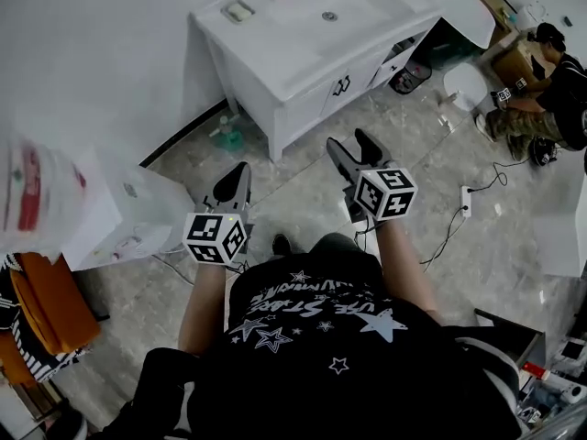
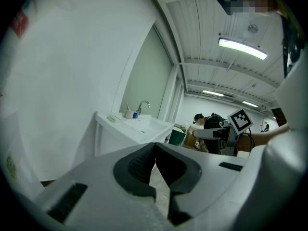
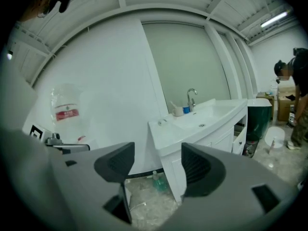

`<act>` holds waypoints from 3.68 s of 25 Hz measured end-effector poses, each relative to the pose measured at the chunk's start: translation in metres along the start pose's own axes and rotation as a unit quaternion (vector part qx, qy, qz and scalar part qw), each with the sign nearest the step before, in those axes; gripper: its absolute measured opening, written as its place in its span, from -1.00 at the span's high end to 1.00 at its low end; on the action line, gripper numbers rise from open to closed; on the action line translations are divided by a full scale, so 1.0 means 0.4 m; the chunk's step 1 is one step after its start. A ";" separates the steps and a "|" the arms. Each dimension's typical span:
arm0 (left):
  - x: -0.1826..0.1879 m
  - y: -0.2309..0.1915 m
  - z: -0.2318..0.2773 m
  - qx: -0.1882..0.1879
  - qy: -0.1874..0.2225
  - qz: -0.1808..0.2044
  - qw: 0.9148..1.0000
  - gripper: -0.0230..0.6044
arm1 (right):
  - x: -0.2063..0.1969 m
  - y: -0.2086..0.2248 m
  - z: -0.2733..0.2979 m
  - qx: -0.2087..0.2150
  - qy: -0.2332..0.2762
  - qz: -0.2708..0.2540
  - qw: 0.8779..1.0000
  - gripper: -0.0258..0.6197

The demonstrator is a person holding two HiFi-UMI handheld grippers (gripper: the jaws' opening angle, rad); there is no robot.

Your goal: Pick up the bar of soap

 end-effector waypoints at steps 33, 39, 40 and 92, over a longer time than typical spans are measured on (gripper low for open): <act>0.215 -0.235 0.423 0.264 0.006 -0.043 0.964 0.90 | 0.333 0.308 0.762 0.181 -0.133 -0.055 0.973 0.09; 0.217 -0.259 0.427 0.298 0.006 -0.058 0.953 0.90 | 0.351 0.275 0.860 0.203 -0.151 -0.065 0.965 0.13; 0.220 -0.269 0.426 0.301 0.006 -0.058 0.952 0.90 | 0.354 0.266 0.875 0.206 -0.152 -0.065 0.965 0.14; 0.315 -0.933 0.613 0.146 -0.039 -0.101 0.983 0.90 | 0.336 0.087 1.547 0.020 -0.361 -0.190 0.913 0.31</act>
Point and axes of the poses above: the fingertips, and each gripper's own axes: z forward along the fingers, y to its right, x out of its top, the point moved 2 cm from there along -z, backward along the fingers, and after that the axes turned 5 degrees about -y, right-handed, at the moved point
